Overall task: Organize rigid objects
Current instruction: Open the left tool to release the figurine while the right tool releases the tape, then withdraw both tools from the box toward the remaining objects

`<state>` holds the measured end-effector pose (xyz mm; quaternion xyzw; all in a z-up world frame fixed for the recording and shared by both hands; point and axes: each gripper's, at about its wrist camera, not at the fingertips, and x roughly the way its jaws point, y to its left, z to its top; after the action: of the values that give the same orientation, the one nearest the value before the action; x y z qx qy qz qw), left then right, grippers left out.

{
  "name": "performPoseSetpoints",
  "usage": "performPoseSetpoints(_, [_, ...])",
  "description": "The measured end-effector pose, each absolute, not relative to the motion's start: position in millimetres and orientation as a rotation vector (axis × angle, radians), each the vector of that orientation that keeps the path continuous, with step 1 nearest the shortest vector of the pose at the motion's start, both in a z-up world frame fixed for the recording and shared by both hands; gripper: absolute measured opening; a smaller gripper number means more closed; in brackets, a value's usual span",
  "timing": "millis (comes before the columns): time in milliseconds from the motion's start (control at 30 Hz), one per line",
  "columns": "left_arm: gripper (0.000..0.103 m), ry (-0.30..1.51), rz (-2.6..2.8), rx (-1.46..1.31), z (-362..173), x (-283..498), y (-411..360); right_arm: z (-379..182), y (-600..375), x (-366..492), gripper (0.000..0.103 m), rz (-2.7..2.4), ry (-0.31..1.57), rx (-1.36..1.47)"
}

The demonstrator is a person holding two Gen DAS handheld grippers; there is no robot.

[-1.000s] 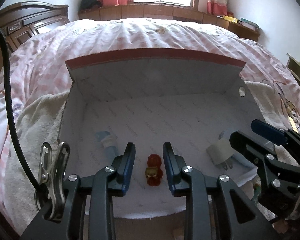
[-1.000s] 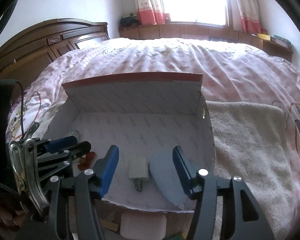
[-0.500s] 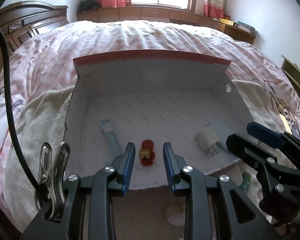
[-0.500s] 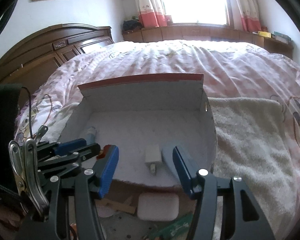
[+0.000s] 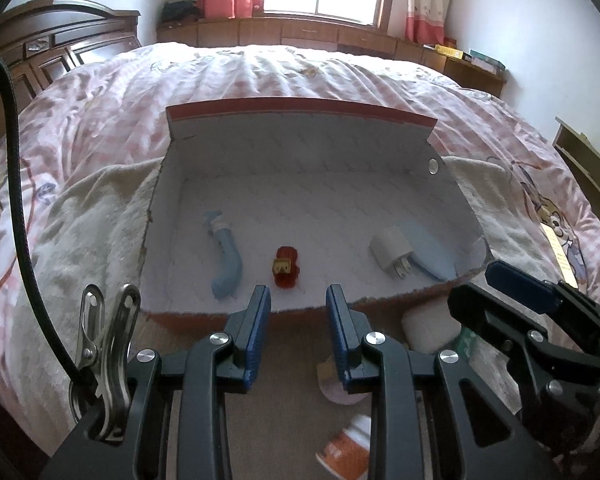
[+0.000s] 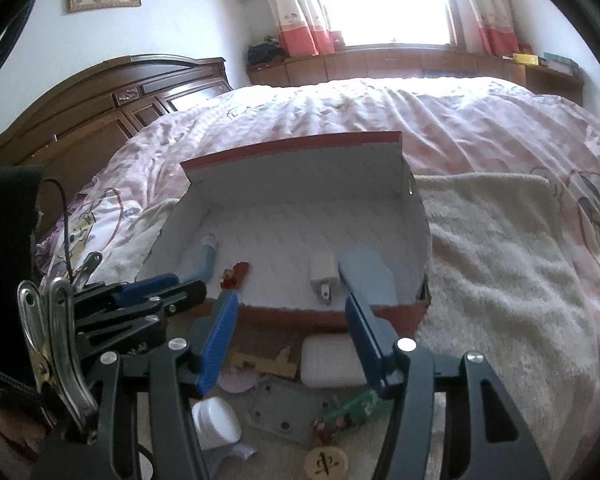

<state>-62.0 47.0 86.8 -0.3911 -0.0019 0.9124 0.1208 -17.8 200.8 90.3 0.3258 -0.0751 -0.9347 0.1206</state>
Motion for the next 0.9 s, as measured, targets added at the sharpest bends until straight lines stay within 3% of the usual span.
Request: performPoseSetpoints(900, [0.029,-0.030,2.622,-1.182,69.5,-5.1,40.1,54.4,213.8,42.9,0.059,-2.704,-0.289,1.108])
